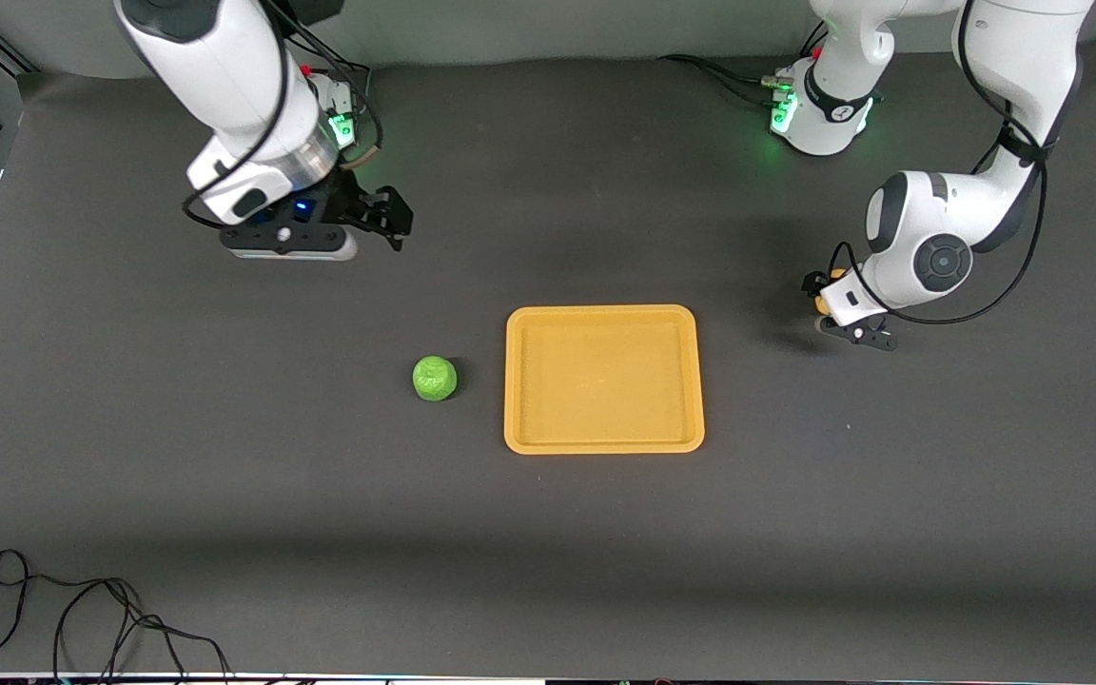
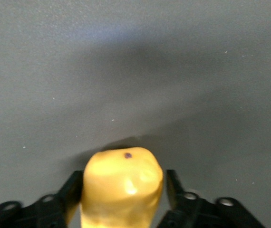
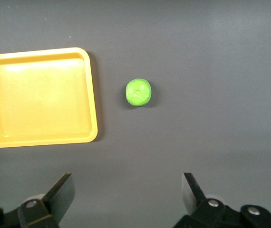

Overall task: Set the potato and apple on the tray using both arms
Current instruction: 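Carry the potato onto the tray while the right gripper grasps the apple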

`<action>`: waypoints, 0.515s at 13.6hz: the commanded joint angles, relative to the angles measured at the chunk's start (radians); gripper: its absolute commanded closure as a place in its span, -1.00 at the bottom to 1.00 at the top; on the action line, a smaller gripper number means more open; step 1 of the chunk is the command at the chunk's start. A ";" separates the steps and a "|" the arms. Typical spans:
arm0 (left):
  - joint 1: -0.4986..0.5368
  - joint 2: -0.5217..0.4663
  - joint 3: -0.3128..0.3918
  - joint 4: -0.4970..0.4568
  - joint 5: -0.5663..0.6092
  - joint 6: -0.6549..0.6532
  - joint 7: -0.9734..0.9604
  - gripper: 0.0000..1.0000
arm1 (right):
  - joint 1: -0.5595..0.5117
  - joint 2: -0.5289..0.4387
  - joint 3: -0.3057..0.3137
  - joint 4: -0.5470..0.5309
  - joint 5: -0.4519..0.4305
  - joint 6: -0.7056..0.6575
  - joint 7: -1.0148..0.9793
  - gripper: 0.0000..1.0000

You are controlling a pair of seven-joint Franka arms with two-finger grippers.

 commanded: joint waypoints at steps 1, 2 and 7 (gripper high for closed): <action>-0.016 -0.072 0.002 0.033 0.009 -0.071 -0.074 0.57 | -0.003 -0.017 -0.013 -0.153 -0.014 0.153 0.007 -1.00; -0.040 -0.081 -0.007 0.088 0.008 -0.148 -0.152 0.67 | -0.003 -0.006 -0.013 -0.213 -0.015 0.242 0.007 -1.00; -0.206 0.104 -0.024 0.529 -0.130 -0.296 -0.433 0.79 | -0.006 0.188 -0.018 -0.304 -0.059 0.554 0.005 -1.00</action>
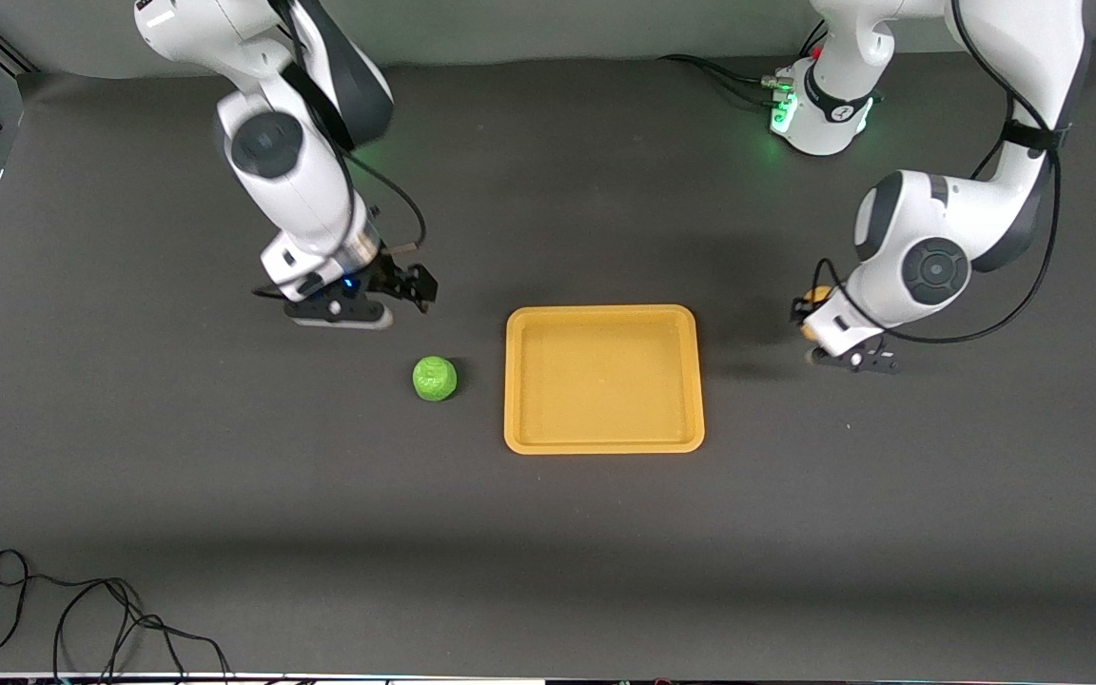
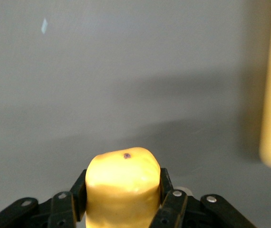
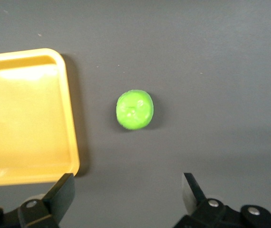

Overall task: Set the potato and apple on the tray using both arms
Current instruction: 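Carry the potato onto the tray while the right gripper grasps the apple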

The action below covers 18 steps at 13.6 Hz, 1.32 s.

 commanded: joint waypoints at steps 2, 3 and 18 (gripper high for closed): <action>-0.131 0.290 0.007 0.390 -0.110 -0.045 -0.225 0.79 | -0.002 0.165 -0.006 0.014 -0.051 0.174 0.005 -1.00; -0.174 0.370 0.007 0.464 -0.102 -0.044 -0.292 0.79 | -0.002 0.205 -0.006 0.016 -0.053 0.214 0.005 -1.00; -0.272 0.457 0.011 0.514 -0.041 -0.110 -0.346 0.35 | -0.006 0.391 -0.021 0.069 -0.081 0.401 -0.012 -0.01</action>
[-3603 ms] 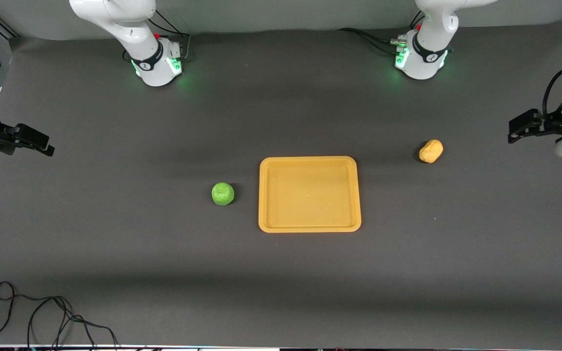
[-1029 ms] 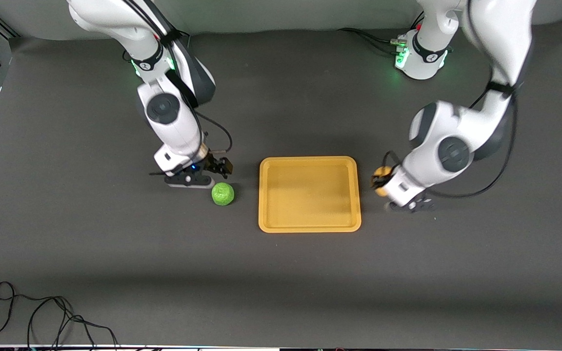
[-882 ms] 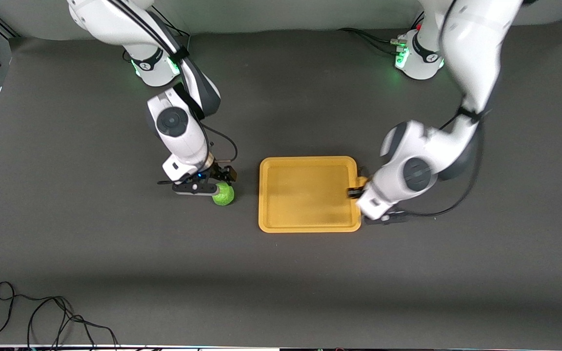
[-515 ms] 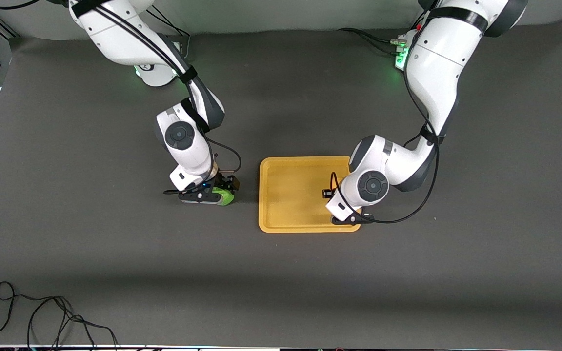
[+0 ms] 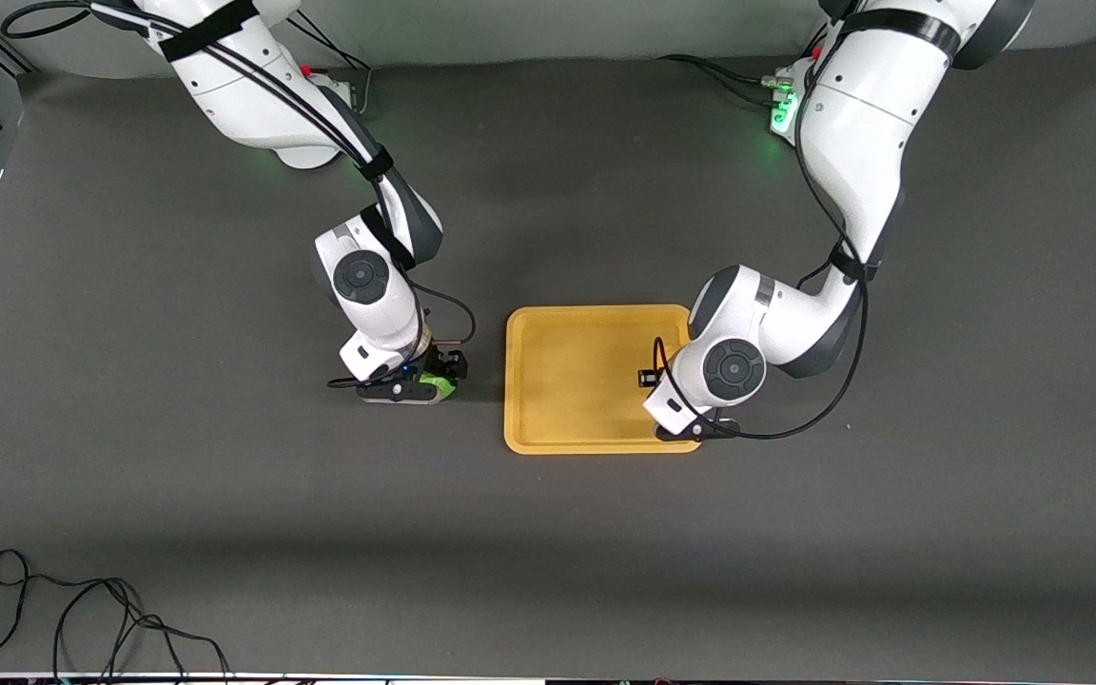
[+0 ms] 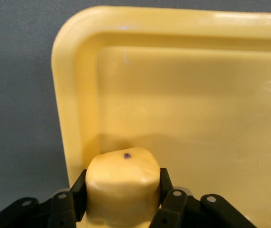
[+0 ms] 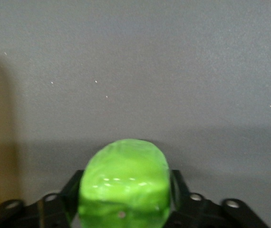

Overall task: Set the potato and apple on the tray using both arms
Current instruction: 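Carry the potato onto the tray while the right gripper grasps the apple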

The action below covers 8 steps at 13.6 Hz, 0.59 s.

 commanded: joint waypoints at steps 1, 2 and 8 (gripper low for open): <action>-0.010 -0.017 0.006 -0.006 0.050 -0.029 -0.015 0.22 | -0.007 -0.015 -0.002 0.052 -0.019 -0.044 -0.011 -0.01; -0.012 -0.015 0.006 -0.007 0.078 -0.027 -0.017 0.02 | -0.010 -0.047 -0.004 0.070 -0.019 -0.099 -0.014 -0.01; -0.020 -0.011 0.006 -0.010 0.084 0.017 -0.020 -0.78 | -0.010 -0.239 -0.016 0.292 -0.005 -0.609 -0.025 -0.01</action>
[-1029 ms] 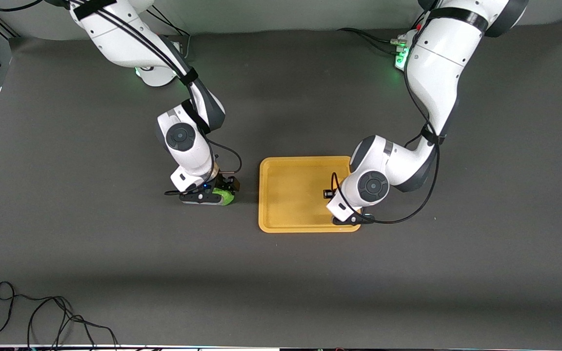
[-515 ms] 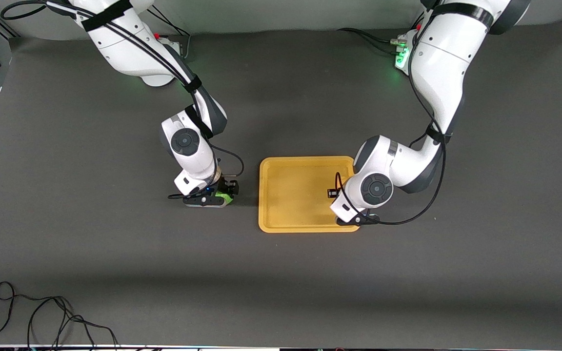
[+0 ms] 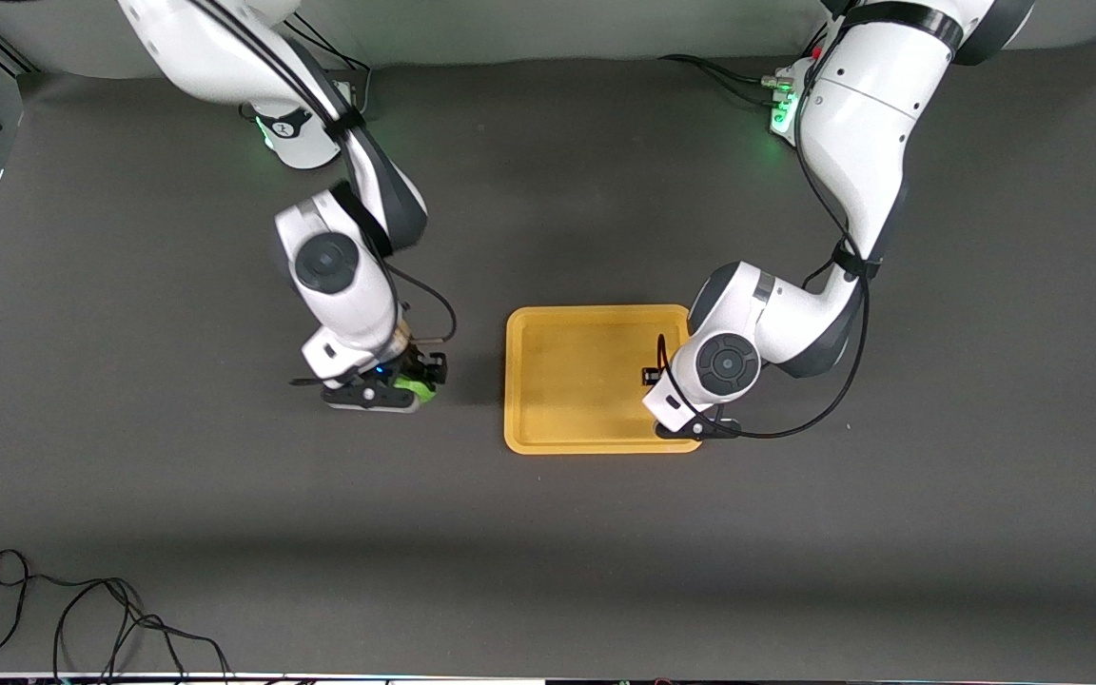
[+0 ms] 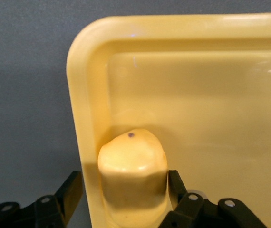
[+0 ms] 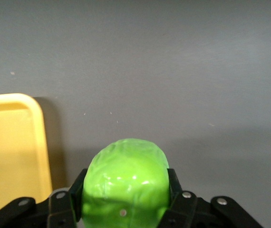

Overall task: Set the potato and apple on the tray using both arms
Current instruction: 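Release the potato on the tray and withdraw the left gripper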

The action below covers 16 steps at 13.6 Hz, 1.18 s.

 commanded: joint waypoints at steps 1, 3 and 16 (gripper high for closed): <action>-0.015 -0.008 0.007 -0.008 0.015 0.012 -0.020 -0.81 | 0.000 -0.053 0.003 0.163 0.001 -0.274 -0.014 -0.01; -0.004 -0.025 0.007 -0.008 0.015 -0.012 -0.019 -0.82 | 0.006 -0.050 0.006 0.278 0.002 -0.398 -0.009 -0.01; 0.362 -0.606 0.011 -0.224 0.031 -0.412 0.532 -0.99 | 0.271 0.325 0.014 0.749 0.042 -0.411 0.415 -0.02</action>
